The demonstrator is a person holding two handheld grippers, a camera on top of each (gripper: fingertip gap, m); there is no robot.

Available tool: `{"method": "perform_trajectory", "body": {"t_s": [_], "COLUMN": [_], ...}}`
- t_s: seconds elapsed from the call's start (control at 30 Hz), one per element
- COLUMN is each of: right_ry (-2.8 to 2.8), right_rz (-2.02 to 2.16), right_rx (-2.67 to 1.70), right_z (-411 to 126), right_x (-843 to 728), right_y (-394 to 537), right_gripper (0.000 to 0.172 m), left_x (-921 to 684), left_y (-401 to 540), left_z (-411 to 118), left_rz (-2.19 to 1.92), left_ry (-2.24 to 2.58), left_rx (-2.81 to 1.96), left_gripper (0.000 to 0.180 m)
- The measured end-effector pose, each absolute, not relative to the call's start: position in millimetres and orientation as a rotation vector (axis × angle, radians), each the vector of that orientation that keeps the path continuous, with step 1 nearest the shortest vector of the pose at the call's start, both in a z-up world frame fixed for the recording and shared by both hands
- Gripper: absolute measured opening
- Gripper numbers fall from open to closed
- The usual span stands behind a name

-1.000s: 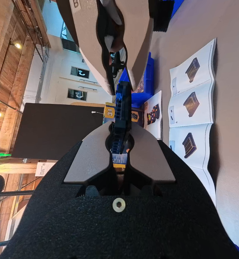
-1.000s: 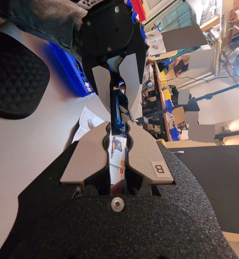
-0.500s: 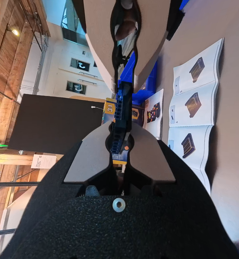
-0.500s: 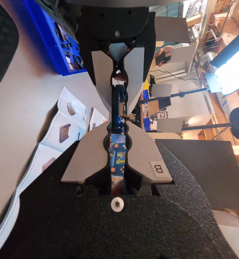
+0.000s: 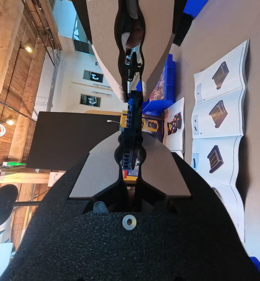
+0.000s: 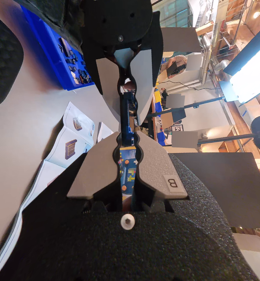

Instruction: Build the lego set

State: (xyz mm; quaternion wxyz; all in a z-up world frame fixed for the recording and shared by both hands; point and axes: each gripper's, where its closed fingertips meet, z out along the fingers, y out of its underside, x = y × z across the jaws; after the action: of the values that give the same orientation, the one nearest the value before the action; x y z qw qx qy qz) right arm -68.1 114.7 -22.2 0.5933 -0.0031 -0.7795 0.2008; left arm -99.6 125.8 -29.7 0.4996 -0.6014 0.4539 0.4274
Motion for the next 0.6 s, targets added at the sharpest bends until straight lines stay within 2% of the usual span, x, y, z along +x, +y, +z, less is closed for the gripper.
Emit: {"method": "perform_trajectory", "body": {"t_s": [0.2, 0.47, 0.53, 0.6], "right_ry": [-1.813, -1.815, -1.791, -1.782], "right_rz": [0.511, 0.456, 0.513, 0.603], "right_rx": [-0.011, -0.022, -0.066, -0.131], "right_z": [-21.8, -29.3, -28.3, -28.0], "right_x": [-65.6, -71.9, -74.1, -73.5], "right_y": [114.5, 119.5, 119.9, 119.5], "right_gripper": [0.014, 0.015, 0.015, 0.040], "left_x": [-97.4, -104.3, -106.5, -99.7], "left_y": [125.7, 130.2, 131.0, 129.6], "left_z": [-23.0, -35.6, -42.4, -50.7], "left_rz": [1.125, 1.026, 0.882, 0.600], "left_ry": [1.133, 1.064, 0.990, 0.897], "left_rx": [-1.402, -1.490, -1.529, -1.547], "left_gripper": [0.017, 0.016, 0.016, 0.016]}}
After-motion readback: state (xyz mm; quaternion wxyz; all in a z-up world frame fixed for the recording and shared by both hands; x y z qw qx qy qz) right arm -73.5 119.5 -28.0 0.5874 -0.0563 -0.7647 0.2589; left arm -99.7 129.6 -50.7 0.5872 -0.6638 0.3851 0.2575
